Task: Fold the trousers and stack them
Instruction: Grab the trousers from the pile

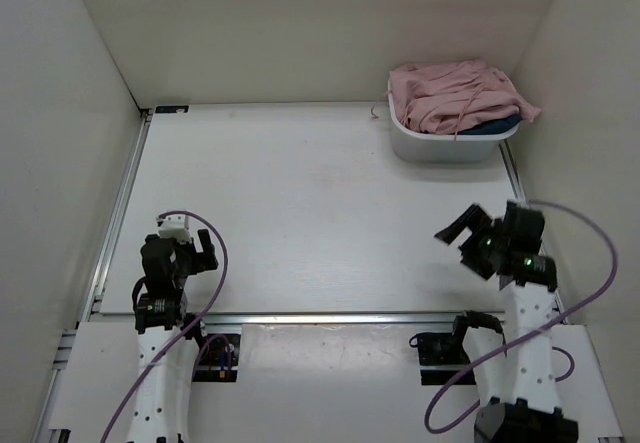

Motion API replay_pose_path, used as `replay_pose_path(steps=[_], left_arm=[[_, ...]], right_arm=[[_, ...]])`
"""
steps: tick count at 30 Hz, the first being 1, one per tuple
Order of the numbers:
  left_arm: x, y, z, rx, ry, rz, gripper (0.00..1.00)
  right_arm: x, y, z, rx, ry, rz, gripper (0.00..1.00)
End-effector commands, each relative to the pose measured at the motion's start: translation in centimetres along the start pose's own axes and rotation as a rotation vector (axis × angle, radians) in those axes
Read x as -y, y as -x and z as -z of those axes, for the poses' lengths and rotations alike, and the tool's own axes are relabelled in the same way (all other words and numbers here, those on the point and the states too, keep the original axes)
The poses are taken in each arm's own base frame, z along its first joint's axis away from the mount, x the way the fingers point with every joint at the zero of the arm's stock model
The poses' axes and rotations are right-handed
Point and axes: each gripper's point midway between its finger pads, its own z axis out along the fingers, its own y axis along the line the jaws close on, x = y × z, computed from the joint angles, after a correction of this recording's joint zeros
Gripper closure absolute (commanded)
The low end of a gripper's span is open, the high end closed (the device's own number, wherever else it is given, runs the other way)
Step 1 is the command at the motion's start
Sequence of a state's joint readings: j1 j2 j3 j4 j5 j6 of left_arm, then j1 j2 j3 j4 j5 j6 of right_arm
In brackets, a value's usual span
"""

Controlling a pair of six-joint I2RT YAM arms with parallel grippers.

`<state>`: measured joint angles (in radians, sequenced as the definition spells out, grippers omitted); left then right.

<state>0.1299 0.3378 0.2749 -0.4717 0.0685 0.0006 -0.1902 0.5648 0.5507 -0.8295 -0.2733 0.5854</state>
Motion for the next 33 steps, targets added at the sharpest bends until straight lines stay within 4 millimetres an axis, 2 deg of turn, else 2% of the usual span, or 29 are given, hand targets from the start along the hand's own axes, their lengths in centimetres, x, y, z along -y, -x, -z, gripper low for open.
replay_pose_path(steps=[1, 2, 3, 4, 5, 6, 7, 9, 10, 12, 13, 15, 16, 17, 18, 19, 21, 22, 24, 26, 27, 28, 29, 30, 31, 32, 33], left_arm=[[0.6, 2.5, 0.7, 0.045, -0.036, -0.002, 0.00], [0.9, 3.0, 0.8, 0.041, -0.048, -0.002, 0.00], [1.3, 4.5, 1.2, 0.066, -0.072, -0.005, 0.00], [1.5, 5.2, 1.3, 0.073, -0.082, -0.006, 0.00], [1.5, 5.5, 1.2, 0.061, -0.082, -0.005, 0.00], [1.6, 6.0, 1.3, 0.063, -0.091, -0.005, 0.00], [1.7, 7.2, 1.6, 0.083, -0.091, -0.008, 0.00], [1.7, 7.8, 1.5, 0.079, -0.091, -0.007, 0.00], [1.7, 8.6, 1.7, 0.091, -0.091, -0.008, 0.00], [1.9, 8.4, 1.3, 0.065, -0.103, -0.006, 0.00], [2.0, 8.8, 1.3, 0.066, -0.112, -0.006, 0.00], [2.2, 8.6, 0.8, 0.036, -0.126, -0.003, 0.00], [2.5, 8.7, 0.8, 0.032, -0.141, -0.002, 0.00], [2.5, 8.5, 0.5, 0.018, -0.142, 0.000, 0.00], [2.6, 8.0, 0.2, -0.008, -0.152, 0.003, 0.00], [2.6, 7.8, 0.0, -0.019, -0.152, 0.005, 0.00], [2.4, 7.3, -0.5, -0.047, -0.140, 0.009, 0.00], [2.4, 7.3, -0.5, -0.048, -0.140, 0.009, 0.00], [1.9, 7.0, -0.7, -0.060, -0.113, 0.010, 0.00], [1.7, 6.8, -0.9, -0.069, -0.103, 0.011, 0.00], [1.7, 7.1, -0.9, -0.060, -0.103, 0.010, 0.00], [1.7, 7.1, -0.9, -0.060, -0.103, 0.010, 0.00], [1.5, 7.1, -0.9, -0.060, -0.094, 0.009, 0.00], [1.5, 7.1, -0.9, -0.060, -0.094, 0.009, 0.00], [1.5, 7.1, -0.9, -0.060, -0.094, 0.009, 0.00], [1.5, 7.3, -1.0, -0.051, -0.094, 0.008, 0.00], [1.5, 7.5, -0.9, -0.042, -0.094, 0.007, 0.00]], right_arm=[[-7.1, 12.8, 4.5, 0.341, 0.046, 0.182, 0.01], [-6.2, 15.6, 3.2, 0.334, -0.077, 0.160, 0.01], [-8.9, 19.5, 5.8, 0.419, -0.076, 0.169, 0.01], [-9.7, 21.6, 6.0, 0.435, -0.100, 0.175, 0.01], [-9.7, 23.5, 3.3, 0.379, -0.153, 0.175, 0.01], [-10.5, 25.2, 3.0, 0.390, -0.171, 0.178, 0.01], [-11.7, 28.7, 2.4, 0.425, -0.197, 0.174, 0.01], [-12.5, 31.7, 1.4, 0.462, -0.223, 0.161, 0.01], [-13.3, 34.4, 0.0, 0.489, -0.230, 0.149, 0.01], [-14.0, 36.9, -1.5, 0.524, -0.248, 0.150, 0.01], [-14.7, 39.3, -3.5, 0.542, -0.248, 0.149, 0.01], [-15.3, 41.3, -5.7, 0.548, -0.258, 0.179, 0.01], [-15.7, 43.1, -8.1, 0.558, -0.251, 0.180, 0.01], [-15.4, 43.8, -9.3, 0.566, -0.260, 0.177, 0.01], [-14.5, 44.0, -12.0, 0.545, -0.274, 0.176, 0.01], [-14.6, 44.8, -13.0, 0.571, -0.257, 0.178, 0.02], [-14.0, 44.7, -15.1, 0.565, -0.248, 0.167, 0.05], [-14.3, 44.4, -15.6, 0.564, -0.240, 0.174, 0.11], [-13.7, 44.4, -17.1, 0.552, -0.248, 0.173, 0.19], [-13.8, 44.6, -17.2, 0.556, -0.247, 0.184, 0.44], [-14.1, 44.7, -16.5, 0.566, -0.241, 0.184, 0.56], [-15.0, 44.5, -16.1, 0.570, -0.232, 0.212, 0.78], [-16.6, 44.6, -14.5, 0.601, -0.214, 0.236, 0.88], [-17.4, 45.0, -13.2, 0.642, -0.229, 0.258, 0.96], [-19.0, 44.4, -12.3, 0.656, -0.233, 0.321, 1.00], [-20.8, 44.4, -9.8, 0.695, -0.221, 0.356, 1.00], [-23.2, 43.2, -8.7, 0.708, -0.196, 0.407, 1.00]])
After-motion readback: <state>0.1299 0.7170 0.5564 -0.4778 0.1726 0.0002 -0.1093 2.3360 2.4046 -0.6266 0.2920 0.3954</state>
